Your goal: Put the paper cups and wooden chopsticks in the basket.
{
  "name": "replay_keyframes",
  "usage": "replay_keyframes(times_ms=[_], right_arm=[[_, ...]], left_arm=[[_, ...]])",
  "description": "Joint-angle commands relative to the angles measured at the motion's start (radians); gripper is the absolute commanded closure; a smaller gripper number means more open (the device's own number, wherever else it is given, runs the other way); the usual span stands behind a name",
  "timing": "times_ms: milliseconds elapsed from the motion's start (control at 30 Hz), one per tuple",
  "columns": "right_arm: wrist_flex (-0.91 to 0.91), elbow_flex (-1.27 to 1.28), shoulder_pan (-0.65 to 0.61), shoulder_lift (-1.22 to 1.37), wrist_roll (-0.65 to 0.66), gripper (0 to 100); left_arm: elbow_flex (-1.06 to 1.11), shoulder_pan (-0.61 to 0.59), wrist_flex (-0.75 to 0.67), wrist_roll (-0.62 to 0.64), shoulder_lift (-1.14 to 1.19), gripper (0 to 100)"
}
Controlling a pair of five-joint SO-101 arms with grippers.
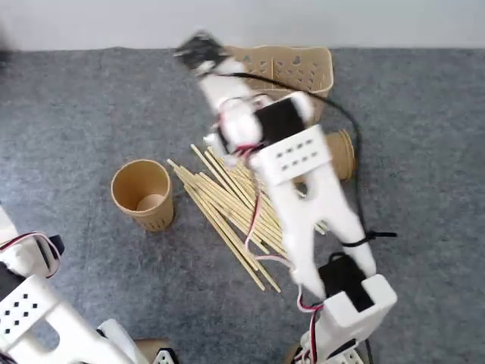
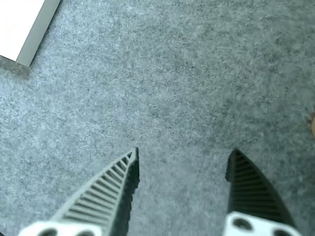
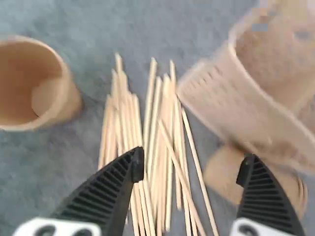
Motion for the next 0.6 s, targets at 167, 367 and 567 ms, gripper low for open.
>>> replay_keyframes(times_ms=[167, 367, 567], right_arm=[[0.147, -0.015, 0.321, -0.070, -0.014, 68.6], [0.137, 0.032, 0.473, -0.061, -0.015, 68.6], [0.065, 0.115, 0.572, -0.031, -0.005, 68.6]], left_arm=[[-0.002, 0.000, -0.023, -0.003, -0.014, 72], [-0.004, 0.002, -0.034, -0.003, -0.014, 72], [0.001, 0.002, -0.052, -0.003, -0.014, 72]])
